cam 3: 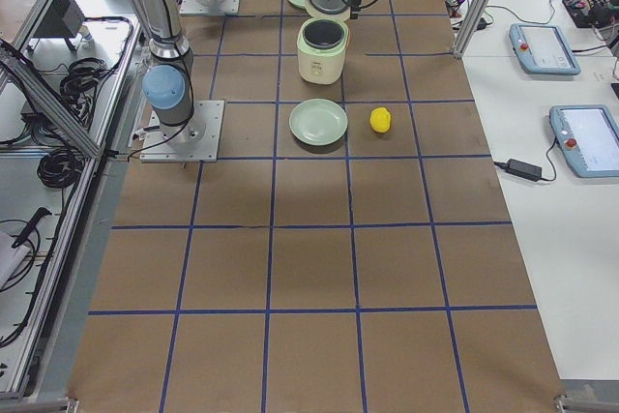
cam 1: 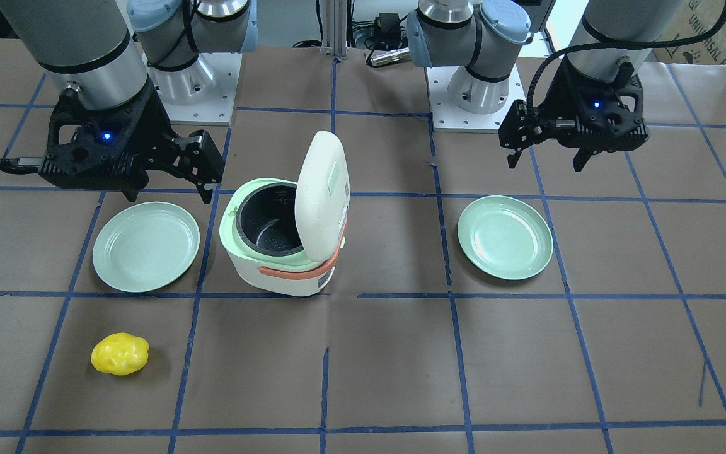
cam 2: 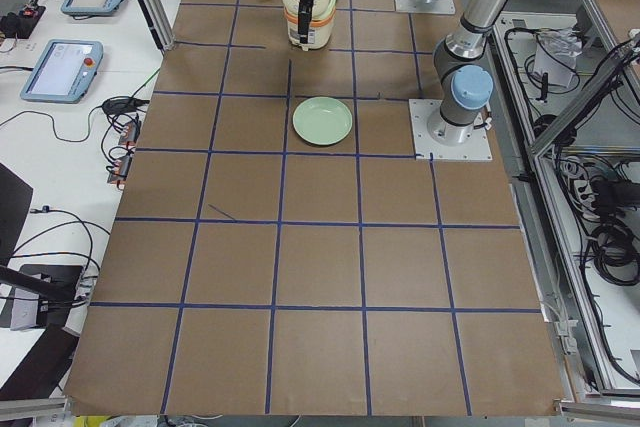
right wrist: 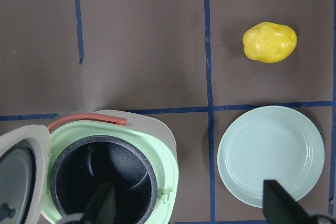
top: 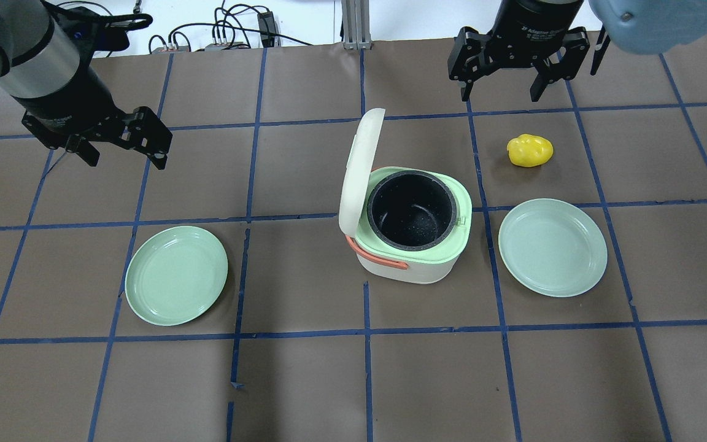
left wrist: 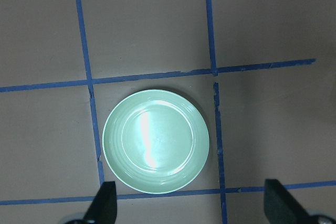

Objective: Press rice cooker button

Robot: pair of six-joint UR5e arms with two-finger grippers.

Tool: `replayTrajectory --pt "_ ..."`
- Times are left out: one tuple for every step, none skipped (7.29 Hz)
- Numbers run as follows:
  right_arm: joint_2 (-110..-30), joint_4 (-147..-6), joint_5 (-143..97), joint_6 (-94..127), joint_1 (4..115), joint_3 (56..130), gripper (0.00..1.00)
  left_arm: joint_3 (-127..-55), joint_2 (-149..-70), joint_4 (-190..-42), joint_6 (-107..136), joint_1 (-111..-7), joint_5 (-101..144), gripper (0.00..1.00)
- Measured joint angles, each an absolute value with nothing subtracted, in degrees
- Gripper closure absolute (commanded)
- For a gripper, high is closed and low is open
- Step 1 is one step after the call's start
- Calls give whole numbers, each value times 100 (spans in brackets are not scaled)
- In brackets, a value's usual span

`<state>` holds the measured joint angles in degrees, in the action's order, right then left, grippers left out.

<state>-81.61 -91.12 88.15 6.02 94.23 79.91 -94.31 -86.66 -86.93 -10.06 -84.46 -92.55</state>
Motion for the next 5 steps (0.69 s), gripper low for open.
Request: replayTrajectory --pt "-8165 -9109 8824 586 9431 8014 0 -9431 -8666 -8692 -1006 -8446 -9255 0" --pt "-8170 -9107 8856 610 9439 8050 0 -9431 -8666 -8692 -1006 -8446 -9255 0" --pt "-8171 -9101 8883 627 9443 8073 0 -9431 -8666 -8692 -1006 -8446 -9255 0" --pt "-8173 -9098 8885 632 9446 8084 0 -9431 -8666 -8692 -1007 -8446 -9255 0" --pt "-8174 -9097 8874 632 9448 8090 0 -9431 -8666 -8692 -1006 -8446 -9255 0"
